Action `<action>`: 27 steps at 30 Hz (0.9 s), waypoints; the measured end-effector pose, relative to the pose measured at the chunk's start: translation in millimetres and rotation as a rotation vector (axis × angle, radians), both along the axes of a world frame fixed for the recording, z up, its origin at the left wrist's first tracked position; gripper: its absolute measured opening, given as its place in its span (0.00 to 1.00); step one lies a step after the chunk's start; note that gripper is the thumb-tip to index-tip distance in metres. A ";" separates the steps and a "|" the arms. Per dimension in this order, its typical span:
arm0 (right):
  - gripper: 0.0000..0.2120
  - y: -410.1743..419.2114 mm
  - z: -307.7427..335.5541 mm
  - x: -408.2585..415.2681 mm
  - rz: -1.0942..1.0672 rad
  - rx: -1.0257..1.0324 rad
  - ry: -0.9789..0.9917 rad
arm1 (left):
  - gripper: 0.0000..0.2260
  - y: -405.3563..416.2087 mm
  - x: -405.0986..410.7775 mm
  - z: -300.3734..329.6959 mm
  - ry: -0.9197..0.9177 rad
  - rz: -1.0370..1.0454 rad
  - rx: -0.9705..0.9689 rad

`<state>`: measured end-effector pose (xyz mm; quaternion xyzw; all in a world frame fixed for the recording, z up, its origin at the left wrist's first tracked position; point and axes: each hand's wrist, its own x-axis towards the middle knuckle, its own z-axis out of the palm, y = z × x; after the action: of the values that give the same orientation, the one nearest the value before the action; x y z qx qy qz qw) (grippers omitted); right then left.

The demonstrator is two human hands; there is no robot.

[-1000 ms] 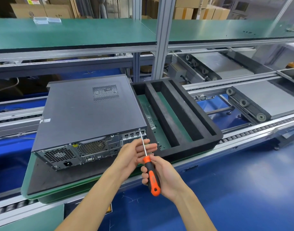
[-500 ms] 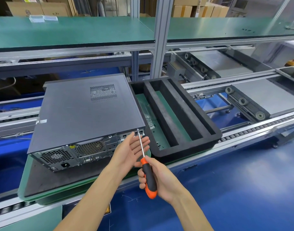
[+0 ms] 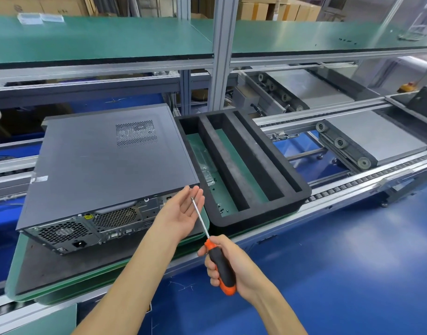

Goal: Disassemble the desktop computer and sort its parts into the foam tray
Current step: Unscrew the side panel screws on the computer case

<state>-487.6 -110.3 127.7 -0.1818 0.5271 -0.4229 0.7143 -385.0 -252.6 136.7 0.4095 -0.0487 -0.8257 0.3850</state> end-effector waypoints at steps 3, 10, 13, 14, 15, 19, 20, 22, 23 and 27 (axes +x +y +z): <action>0.17 1.4 -0.9 -4.6 -0.025 -0.025 0.003 | 0.08 1.6 -7.4 1.7 -0.028 0.018 0.000; 0.16 2.6 -1.5 -26.3 -0.133 -0.079 -0.023 | 0.08 -0.8 -19.2 13.2 0.075 0.088 0.034; 0.16 2.3 -0.1 -37.4 -0.160 -0.088 -0.033 | 0.05 1.4 -22.5 11.8 0.067 0.134 0.007; 0.16 1.9 0.2 -41.1 -0.171 -0.088 -0.032 | 0.04 1.4 -23.4 9.7 0.054 0.142 -0.002; 0.16 1.1 0.5 -44.6 -0.187 -0.084 -0.035 | 0.02 2.1 -24.3 7.4 0.030 0.132 -0.011; 0.15 -3.6 -0.4 -57.5 -0.260 -0.045 -0.062 | 0.03 20.2 -41.5 -9.0 -0.131 -0.137 0.008; 0.14 -4.5 -0.9 -60.2 -0.263 -0.033 -0.063 | 0.04 25.3 -47.9 -14.0 -0.162 -0.205 0.026; 0.15 -6.2 -2.1 -65.3 -0.262 -0.011 -0.067 | 0.04 30.6 -60.7 -21.4 -0.200 -0.293 0.062; 0.15 -7.1 -2.5 -68.2 -0.262 0.003 -0.071 | 0.04 30.5 -66.5 -23.5 -0.214 -0.312 0.080; 0.14 -10.6 -4.3 -83.4 -0.241 0.030 -0.071 | 0.04 19.2 -88.9 -27.8 -0.273 -0.316 0.099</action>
<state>-571.0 -120.9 123.3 -0.0916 0.5258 -0.5040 0.6791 -473.9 -233.4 108.9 0.5230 -0.1235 -0.8141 0.2201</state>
